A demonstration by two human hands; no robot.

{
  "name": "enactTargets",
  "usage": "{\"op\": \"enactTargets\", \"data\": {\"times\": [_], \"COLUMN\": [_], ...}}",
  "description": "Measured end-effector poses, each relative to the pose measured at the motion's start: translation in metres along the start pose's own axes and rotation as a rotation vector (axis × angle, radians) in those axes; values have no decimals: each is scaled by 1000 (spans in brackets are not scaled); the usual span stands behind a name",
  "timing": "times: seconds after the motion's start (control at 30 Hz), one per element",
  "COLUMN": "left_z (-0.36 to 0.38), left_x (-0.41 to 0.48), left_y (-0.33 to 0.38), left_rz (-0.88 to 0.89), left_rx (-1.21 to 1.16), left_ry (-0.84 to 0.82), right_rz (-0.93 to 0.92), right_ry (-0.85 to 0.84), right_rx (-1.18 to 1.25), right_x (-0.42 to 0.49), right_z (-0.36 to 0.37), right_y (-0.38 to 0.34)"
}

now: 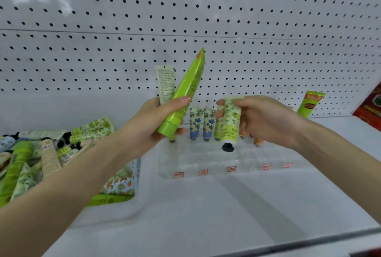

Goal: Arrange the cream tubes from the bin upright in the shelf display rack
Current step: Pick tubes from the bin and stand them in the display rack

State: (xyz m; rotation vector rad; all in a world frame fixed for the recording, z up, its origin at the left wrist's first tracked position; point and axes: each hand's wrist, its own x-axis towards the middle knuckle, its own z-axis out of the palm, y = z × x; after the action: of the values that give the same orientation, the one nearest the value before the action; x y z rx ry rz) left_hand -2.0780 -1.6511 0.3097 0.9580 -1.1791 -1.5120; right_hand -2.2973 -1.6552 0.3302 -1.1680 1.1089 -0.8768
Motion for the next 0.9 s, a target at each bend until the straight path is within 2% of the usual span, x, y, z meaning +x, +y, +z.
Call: {"op": "enactTargets", "data": {"times": [0.17,0.33,0.47,0.57,0.9], "left_z": [-2,4,5,4,2], "left_x": [1,-3,-4,-3,-1], "left_y": [-2,-1,-1,-2,-2], "left_rz": [-23,-37,-25,-39,-70], "left_rx": [4,122,180,166,150], "left_ry": [-53,-105,-115,-117,-125], "right_rz": [-148,-194,-201,-228,-226], "right_ry": [234,369,439,432,354], "right_rx": [-463,-828,-790,-777,-949], "right_x": [3,8,21,31,46], "right_z": [-36,-65,-68,-63,-52], "right_y": [-3,0,13,21,37]}}
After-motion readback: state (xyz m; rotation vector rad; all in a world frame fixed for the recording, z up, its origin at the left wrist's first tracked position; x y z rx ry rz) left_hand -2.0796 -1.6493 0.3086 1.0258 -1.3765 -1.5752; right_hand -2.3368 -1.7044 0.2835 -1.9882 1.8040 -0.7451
